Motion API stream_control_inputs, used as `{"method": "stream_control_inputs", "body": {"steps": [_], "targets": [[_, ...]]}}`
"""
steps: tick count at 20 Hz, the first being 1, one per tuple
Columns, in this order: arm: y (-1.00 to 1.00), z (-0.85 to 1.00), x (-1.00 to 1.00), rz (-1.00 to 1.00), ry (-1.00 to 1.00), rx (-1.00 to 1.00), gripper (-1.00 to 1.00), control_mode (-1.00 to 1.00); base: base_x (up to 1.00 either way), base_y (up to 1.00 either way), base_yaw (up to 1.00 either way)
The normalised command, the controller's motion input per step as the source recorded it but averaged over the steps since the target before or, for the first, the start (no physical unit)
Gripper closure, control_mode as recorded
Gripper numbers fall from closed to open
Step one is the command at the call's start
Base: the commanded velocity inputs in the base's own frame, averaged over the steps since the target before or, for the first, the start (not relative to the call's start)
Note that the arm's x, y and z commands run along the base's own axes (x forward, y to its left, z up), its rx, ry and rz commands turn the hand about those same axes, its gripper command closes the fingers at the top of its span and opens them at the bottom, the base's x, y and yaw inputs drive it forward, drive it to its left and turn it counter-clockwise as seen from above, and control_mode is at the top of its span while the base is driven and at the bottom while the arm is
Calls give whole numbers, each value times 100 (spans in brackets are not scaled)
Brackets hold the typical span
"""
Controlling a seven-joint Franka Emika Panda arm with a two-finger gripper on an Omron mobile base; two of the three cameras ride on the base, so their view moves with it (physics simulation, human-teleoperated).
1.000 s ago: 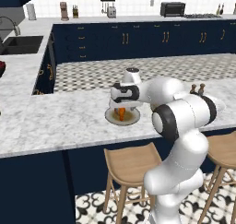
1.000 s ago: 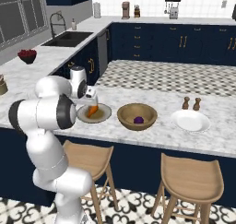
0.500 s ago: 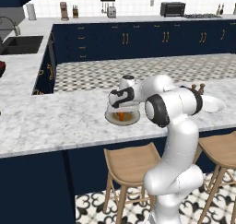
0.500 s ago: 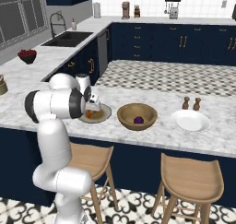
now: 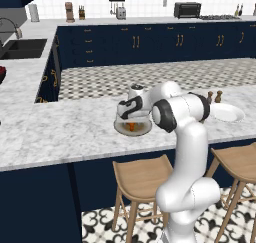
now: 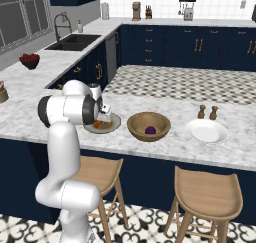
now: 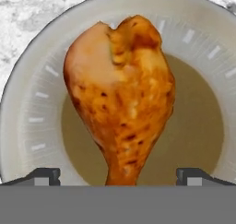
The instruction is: Pick the chicken drumstick and eggplant from their plates and place them in the bowl. Then put the bowl in the fridge.
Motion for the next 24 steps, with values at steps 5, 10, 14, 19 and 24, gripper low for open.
{"method": "stream_control_inputs", "body": {"steps": [5, 10, 14, 19, 24], "targets": [[-2, -42, 2, -7, 0, 0, 100, -100, 0, 0, 0], [-7, -29, 0, -5, 0, 0, 100, -100, 0, 0, 0], [-3, -3, -2, -9, 0, 0, 100, -100, 0, 0, 0], [-21, 22, -57, -16, -1, 5, 100, -100, 0, 0, 0], [-36, 92, -99, -16, -12, 6, 100, -100, 0, 0, 0]]}}
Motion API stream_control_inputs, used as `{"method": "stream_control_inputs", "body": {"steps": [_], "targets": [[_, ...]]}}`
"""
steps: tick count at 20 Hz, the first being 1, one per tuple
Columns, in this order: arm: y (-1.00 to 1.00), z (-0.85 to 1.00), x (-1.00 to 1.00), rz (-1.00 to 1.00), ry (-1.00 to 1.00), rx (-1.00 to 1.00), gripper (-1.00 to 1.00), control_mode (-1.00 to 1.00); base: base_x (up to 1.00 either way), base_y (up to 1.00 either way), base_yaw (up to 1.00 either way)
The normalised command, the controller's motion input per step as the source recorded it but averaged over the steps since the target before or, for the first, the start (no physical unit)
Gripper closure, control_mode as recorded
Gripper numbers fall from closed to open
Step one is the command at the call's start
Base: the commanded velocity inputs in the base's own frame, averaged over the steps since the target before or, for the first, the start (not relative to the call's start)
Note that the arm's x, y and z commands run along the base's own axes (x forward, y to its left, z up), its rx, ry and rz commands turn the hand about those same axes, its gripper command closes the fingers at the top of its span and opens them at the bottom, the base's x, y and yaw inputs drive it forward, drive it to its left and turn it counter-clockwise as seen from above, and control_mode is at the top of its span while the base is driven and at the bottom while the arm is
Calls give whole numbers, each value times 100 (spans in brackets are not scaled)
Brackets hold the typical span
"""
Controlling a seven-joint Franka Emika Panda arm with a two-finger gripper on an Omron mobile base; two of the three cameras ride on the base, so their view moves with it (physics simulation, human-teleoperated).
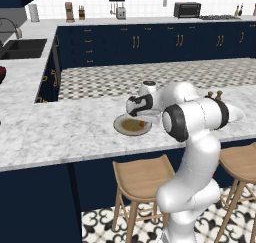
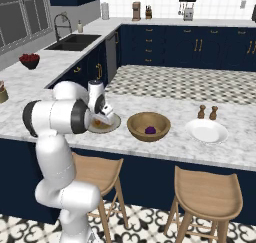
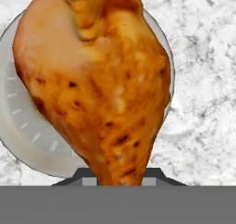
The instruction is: Pick the chicken drumstick and eggplant from their plates and place them in the bowl. Then put the bowl in the fridge.
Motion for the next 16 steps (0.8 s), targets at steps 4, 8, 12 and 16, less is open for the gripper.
{"method": "stream_control_inputs", "body": {"steps": [4, 8, 12, 16], "targets": [[-49, 100, -67, -4, -4, 1, 100, -100, 0, 0, 0], [-56, 93, -40, -7, -4, -3, 100, -100, 0, 0, 0], [-58, 76, -29, -14, -12, -9, 100, -100, 0, 0, 0], [-83, 9, 0, -22, 2, -9, 100, -100, 0, 0, 0]]}}
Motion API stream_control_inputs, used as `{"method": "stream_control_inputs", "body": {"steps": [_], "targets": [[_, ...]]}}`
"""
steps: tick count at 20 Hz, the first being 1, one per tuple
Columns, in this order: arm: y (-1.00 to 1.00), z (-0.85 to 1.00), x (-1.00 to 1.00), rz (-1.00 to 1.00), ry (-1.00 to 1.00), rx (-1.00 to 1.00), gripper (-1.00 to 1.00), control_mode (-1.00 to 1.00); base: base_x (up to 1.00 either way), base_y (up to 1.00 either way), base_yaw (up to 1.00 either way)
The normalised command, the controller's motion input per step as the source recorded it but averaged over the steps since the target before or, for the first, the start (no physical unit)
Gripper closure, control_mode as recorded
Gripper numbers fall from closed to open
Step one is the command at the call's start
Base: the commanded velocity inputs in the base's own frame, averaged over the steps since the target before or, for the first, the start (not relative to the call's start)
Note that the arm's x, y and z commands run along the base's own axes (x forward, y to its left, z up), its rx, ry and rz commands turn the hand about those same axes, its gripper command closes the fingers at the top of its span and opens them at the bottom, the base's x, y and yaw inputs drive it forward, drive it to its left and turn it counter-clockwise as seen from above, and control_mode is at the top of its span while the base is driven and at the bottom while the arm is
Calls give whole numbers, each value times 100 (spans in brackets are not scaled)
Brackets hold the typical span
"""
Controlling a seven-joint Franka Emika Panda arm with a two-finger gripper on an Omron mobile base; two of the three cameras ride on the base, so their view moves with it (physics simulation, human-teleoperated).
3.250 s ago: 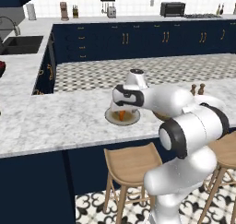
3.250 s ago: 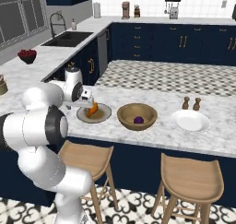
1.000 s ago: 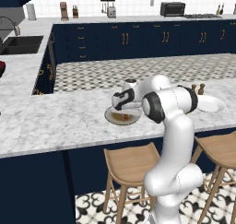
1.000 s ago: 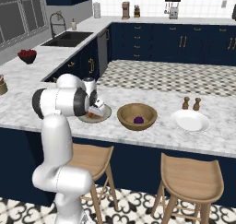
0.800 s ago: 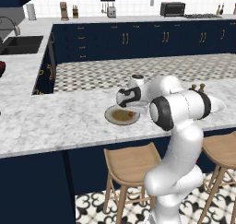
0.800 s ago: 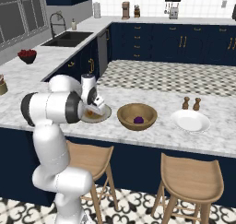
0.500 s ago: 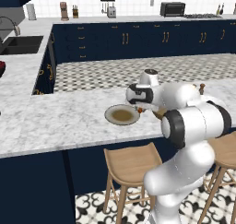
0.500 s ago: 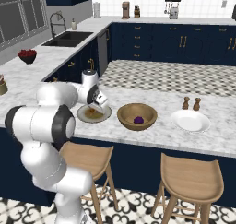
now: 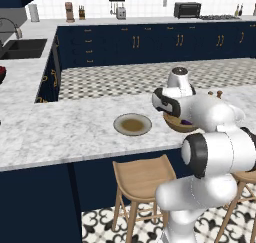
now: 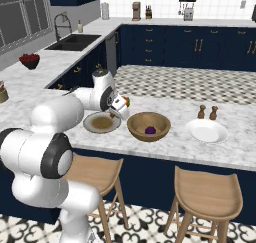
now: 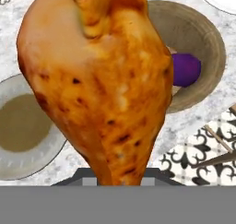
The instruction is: Pick the chicken drumstick and eggplant from their plates and place them in the bowl. Then put the bowl in the fridge.
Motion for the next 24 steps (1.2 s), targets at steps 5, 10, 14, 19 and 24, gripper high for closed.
{"method": "stream_control_inputs", "body": {"steps": [5, 10, 14, 19, 24], "targets": [[-85, 0, 0, -14, 1, 0, 100, -100, 0, 0, 0], [-70, -2, 15, -1, 3, 16, 100, -100, 0, 0, 0], [-35, -29, 34, 0, 2, 21, 100, -100, 0, 0, 0], [3, -41, 44, 0, 2, 3, 100, -100, 0, 0, 0], [0, -26, 51, 0, 1, 0, 100, -100, 0, 0, 0]]}}
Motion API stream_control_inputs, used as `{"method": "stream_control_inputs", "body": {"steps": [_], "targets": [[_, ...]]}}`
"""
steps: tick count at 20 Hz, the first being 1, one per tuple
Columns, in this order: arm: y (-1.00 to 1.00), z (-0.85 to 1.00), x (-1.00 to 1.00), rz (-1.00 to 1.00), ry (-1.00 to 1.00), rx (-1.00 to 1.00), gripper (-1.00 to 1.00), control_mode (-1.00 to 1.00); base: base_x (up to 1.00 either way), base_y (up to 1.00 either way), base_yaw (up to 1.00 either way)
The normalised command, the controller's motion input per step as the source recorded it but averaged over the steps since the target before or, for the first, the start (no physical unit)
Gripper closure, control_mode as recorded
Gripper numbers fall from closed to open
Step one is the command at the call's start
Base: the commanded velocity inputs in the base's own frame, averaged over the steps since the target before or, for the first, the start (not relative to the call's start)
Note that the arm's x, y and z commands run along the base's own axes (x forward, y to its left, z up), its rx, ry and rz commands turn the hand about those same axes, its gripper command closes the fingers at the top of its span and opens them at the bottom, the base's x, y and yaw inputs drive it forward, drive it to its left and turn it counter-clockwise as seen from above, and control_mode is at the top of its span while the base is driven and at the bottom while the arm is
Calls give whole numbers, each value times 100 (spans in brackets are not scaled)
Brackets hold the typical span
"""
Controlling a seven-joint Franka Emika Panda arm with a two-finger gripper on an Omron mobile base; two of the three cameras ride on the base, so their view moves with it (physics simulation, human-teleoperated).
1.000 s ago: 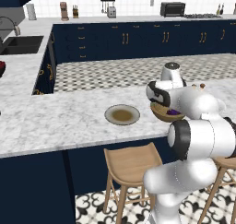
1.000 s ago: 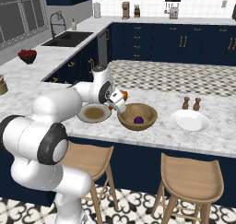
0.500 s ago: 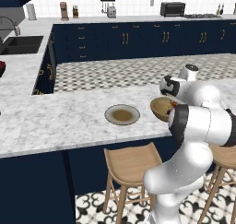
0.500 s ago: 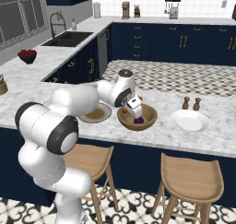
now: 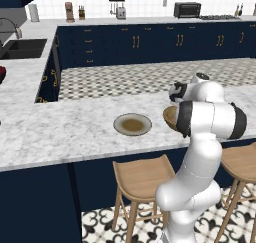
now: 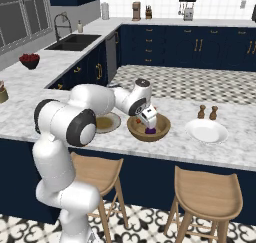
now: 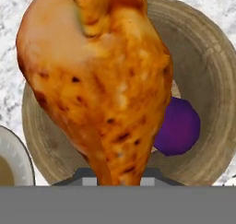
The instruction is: Pick the chicken drumstick and eggplant from their plates and place them in the bowl. Then put the bowl in the fridge.
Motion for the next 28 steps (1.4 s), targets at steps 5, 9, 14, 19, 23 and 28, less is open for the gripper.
{"method": "stream_control_inputs", "body": {"steps": [5, 9, 14, 19, 23, 28], "targets": [[3, -33, 17, 0, 1, 0, 100, -100, 0, 0, 0], [2, -44, -2, 0, 0, -1, 100, -100, 0, 0, 0], [8, -27, 0, 0, 0, -1, -100, -100, 0, 0, 0], [0, 2, 1, 0, -2, 0, -100, -100, 0, 0, 0], [0, 51, -27, 0, -12, 0, -100, -100, 0, 0, 0], [-3, 89, -33, 0, -10, 3, -100, -100, 0, 0, 0]]}}
